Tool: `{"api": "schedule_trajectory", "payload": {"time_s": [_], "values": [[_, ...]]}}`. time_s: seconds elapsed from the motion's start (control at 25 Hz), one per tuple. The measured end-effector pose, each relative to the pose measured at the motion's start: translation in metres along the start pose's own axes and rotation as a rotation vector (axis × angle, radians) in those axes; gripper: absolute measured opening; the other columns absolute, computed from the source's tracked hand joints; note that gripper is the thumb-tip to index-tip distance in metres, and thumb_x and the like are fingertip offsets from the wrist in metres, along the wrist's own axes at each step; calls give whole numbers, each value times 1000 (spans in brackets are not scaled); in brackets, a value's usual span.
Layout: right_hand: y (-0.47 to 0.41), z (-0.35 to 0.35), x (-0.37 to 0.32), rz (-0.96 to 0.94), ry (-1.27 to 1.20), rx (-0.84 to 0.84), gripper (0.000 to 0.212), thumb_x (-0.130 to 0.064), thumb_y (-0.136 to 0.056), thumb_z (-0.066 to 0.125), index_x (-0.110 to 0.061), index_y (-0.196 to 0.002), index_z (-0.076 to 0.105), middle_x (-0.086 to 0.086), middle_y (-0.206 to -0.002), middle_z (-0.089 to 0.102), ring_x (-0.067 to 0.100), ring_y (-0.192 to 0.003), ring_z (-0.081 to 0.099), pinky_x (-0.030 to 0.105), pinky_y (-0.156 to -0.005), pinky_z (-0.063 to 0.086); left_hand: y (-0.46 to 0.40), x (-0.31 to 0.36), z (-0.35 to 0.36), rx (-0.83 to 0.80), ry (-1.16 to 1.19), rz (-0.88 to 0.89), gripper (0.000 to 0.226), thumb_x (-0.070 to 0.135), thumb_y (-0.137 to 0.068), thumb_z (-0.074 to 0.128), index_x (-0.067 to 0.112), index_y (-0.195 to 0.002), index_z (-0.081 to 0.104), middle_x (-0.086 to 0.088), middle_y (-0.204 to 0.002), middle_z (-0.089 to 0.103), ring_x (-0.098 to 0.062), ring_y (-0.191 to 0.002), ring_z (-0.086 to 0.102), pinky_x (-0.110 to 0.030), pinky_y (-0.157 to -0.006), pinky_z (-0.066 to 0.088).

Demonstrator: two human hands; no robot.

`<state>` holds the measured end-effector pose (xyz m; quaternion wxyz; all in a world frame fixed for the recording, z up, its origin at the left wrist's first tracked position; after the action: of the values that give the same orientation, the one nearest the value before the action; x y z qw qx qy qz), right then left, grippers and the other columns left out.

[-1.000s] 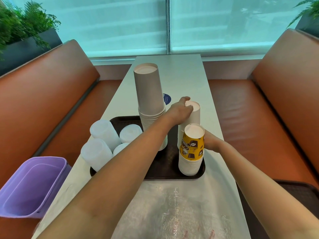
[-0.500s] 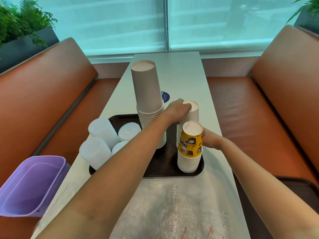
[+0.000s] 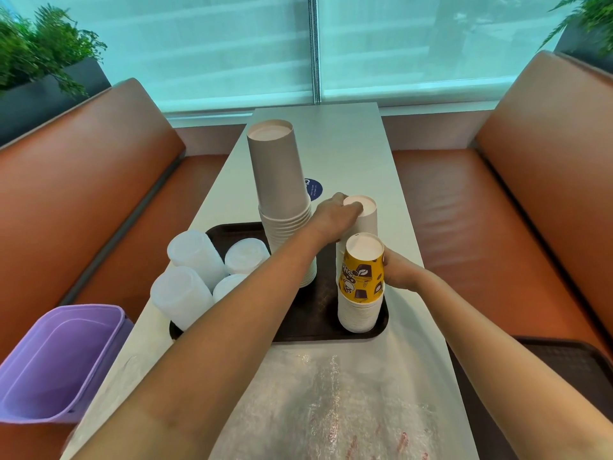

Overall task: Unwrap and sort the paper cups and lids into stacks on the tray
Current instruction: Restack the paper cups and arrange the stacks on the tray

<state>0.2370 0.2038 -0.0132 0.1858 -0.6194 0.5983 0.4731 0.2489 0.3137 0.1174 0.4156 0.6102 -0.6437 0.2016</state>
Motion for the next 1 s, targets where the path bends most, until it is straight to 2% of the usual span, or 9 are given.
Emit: {"api": "schedule_trajectory", "payload": {"time_s": [0.12,0.28,0.4,0.56,0.64,0.72,0.88,0.96,1.0], "values": [[4,-5,7,46,11,61,63,-8,-89,63,-21,-144,34,8,-141,47,30,-126,48,43,-102,42,6,-3,-6,80,80,30,46,36,-99,38,12,-138,40,-11,-139,47,-26,-122,47,-33,-95,42],[21,-29,9,79,-109,266,49,-2,-88,61,-11,-134,45,8,-127,53,26,-111,54,36,-88,48,28,-4,-19,202,194,61,42,35,-100,37,13,-135,44,-6,-139,48,-22,-124,46,-24,-87,36],[39,-55,-1,50,-195,440,41,3,-89,54,-8,-129,51,12,-126,56,22,-103,55,32,-79,47,51,-1,-31,283,224,113,37,31,-100,39,13,-132,47,-4,-137,50,-19,-122,47,-22,-87,34],[67,-78,-31,-41,-271,601,36,4,-88,51,-6,-123,54,14,-123,57,19,-93,54,19,-62,44,79,8,-50,371,210,197,31,25,-98,48,16,-127,52,-1,-131,54,-16,-117,50,-20,-87,35],[83,-85,-57,-112,-284,669,36,5,-88,51,-7,-121,55,12,-123,56,18,-95,54,19,-69,46,90,15,-57,376,181,245,30,22,-96,53,17,-125,54,0,-126,56,-13,-108,52,-19,-86,37],[98,-89,-87,-185,-269,730,35,3,-88,53,-10,-121,55,7,-123,56,18,-103,53,24,-81,45,99,21,-68,393,149,294,28,19,-94,54,19,-123,55,1,-121,58,-9,-97,52,-15,-80,39],[122,-73,-155,-359,-202,801,34,-5,-88,58,-16,-119,57,0,-125,55,12,-105,50,26,-86,44,118,29,-102,493,135,393,25,13,-93,53,17,-116,60,6,-107,58,-6,-85,52,3,-58,34],[125,-51,-183,-413,-207,776,35,-6,-87,59,-16,-120,56,0,-125,56,13,-107,52,24,-85,42,126,29,-120,556,131,434,24,11,-91,54,17,-113,62,5,-106,60,-8,-84,53,0,-62,39],[123,-39,-193,-428,-204,754,37,-6,-86,60,-15,-121,56,0,-126,56,14,-109,53,23,-85,41,129,28,-130,592,120,450,24,11,-90,55,17,-112,62,3,-108,62,-9,-85,55,-8,-69,43]]}}
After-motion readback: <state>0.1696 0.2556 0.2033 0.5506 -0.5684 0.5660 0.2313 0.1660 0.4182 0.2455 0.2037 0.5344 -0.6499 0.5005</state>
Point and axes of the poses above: each hand's wrist, its own y-axis away from the middle knuckle, its own z-axis out of the palm, x = y × z, the point moved 9 cm from there along -y, towards the middle knuckle
